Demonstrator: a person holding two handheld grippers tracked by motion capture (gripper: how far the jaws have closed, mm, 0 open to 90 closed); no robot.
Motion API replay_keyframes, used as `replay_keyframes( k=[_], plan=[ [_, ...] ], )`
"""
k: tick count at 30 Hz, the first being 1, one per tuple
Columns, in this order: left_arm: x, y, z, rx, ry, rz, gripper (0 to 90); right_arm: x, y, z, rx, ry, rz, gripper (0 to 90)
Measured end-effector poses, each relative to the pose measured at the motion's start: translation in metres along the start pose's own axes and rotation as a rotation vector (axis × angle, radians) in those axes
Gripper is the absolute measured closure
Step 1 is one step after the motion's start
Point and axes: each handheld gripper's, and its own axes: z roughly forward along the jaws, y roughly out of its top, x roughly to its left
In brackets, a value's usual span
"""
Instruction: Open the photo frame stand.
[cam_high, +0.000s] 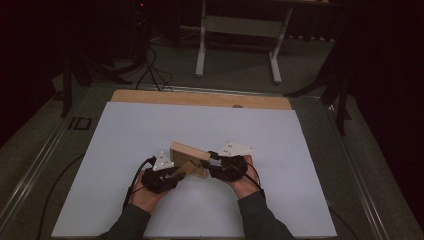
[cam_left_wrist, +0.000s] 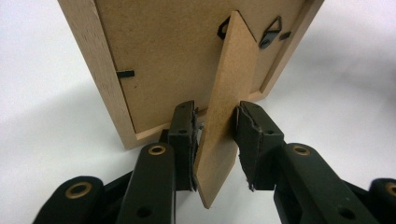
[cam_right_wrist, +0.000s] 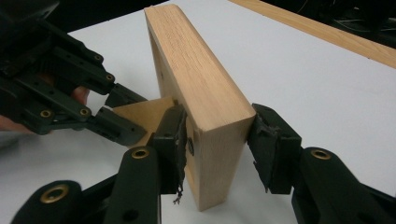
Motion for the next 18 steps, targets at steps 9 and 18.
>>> replay_keyframes(
  k=[9,18],
  plan=[
    [-0.0046,0.0004,0.0023,-0.01,0.028,0.037,70.6,0.0065,0.0013,0.003,0.007,-0.01,-0.029,54.8],
    [-0.0082,0.001,0.0055,-0.009,0.04,0.046,73.2,0.0066,0.0016,0.0037,0.007,-0.015,-0.024,53.4]
  ],
)
